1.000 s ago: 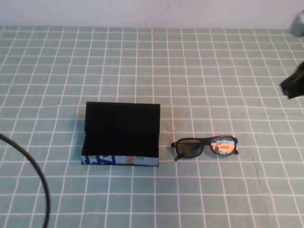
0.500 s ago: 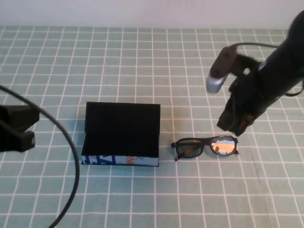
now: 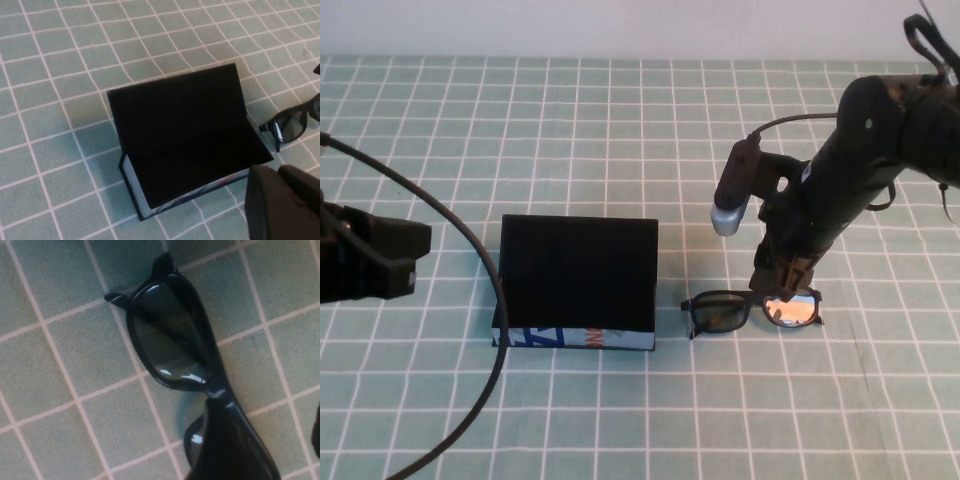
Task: Return glasses to glasses case
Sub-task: Pick up the glasses from the table
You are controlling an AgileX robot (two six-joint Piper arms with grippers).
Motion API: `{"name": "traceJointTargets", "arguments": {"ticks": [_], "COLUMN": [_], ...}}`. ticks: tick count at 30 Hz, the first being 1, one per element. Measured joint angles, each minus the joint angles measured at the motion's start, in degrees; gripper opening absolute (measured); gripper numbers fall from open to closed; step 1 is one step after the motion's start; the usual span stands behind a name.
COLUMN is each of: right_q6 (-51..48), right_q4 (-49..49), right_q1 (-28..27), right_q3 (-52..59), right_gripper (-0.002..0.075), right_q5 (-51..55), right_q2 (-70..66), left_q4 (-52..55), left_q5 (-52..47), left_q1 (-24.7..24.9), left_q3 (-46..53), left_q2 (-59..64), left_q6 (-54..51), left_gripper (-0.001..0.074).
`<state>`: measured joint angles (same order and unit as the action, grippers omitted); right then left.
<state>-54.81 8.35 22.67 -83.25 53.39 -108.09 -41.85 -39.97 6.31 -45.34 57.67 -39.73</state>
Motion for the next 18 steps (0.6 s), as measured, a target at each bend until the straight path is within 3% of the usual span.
{"name": "traceJointTargets", "arguments": {"ticks": [18], "right_q6": [-3.22], "right_q4": [1.08], "right_q1": [0.0], "right_q3": [-5.4], "right_gripper": [0.0336], "right_q5": [4.75], "right_q2": [-9.51], "left_q4": [0.72], "left_q5": [-1.39], "left_q1": [0.0], "left_q3": [-0.12], "left_q2": [0.0], "left_q6": [-0.42], "left_gripper": [0.0001]}}
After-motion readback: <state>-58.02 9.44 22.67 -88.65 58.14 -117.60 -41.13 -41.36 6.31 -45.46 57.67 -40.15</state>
